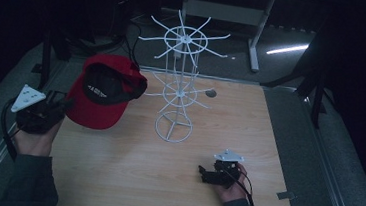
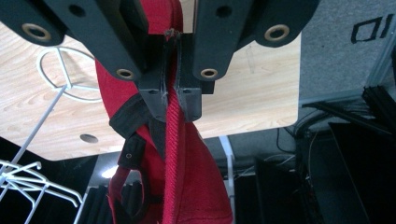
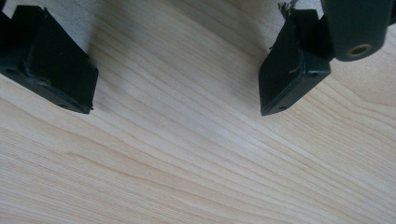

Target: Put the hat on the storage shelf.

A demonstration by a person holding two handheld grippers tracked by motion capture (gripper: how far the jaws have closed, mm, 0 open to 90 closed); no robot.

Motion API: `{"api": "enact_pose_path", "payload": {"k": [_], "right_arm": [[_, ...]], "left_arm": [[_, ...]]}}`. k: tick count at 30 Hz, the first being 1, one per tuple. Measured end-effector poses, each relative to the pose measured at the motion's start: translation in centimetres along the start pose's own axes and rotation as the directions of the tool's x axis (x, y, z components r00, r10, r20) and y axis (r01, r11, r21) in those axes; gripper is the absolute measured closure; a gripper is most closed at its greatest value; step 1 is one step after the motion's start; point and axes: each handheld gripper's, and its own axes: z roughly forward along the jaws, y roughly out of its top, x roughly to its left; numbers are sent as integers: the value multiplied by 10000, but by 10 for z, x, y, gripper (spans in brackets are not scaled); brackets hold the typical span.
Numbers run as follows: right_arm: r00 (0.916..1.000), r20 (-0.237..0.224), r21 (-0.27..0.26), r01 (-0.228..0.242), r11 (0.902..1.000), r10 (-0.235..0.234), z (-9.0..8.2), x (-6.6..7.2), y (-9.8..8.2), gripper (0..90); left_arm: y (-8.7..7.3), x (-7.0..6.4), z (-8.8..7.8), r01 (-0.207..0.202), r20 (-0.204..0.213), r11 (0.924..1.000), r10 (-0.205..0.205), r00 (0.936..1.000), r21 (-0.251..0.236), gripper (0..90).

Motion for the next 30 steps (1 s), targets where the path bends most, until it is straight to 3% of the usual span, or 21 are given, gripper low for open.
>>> {"api": "enact_pose_path", "payload": {"k": [15,30], "right_arm": [[10000,-1,6,3,10000,-3,0,0,0,118],[10000,5,-12,12,10000,-12,0,0,0,118]], "left_arm": [[14,-10,0,-15,-393,9983,-7,9992,-578,865],[29,-20,2,-423,-472,9943,378,9982,-976,865]]}}
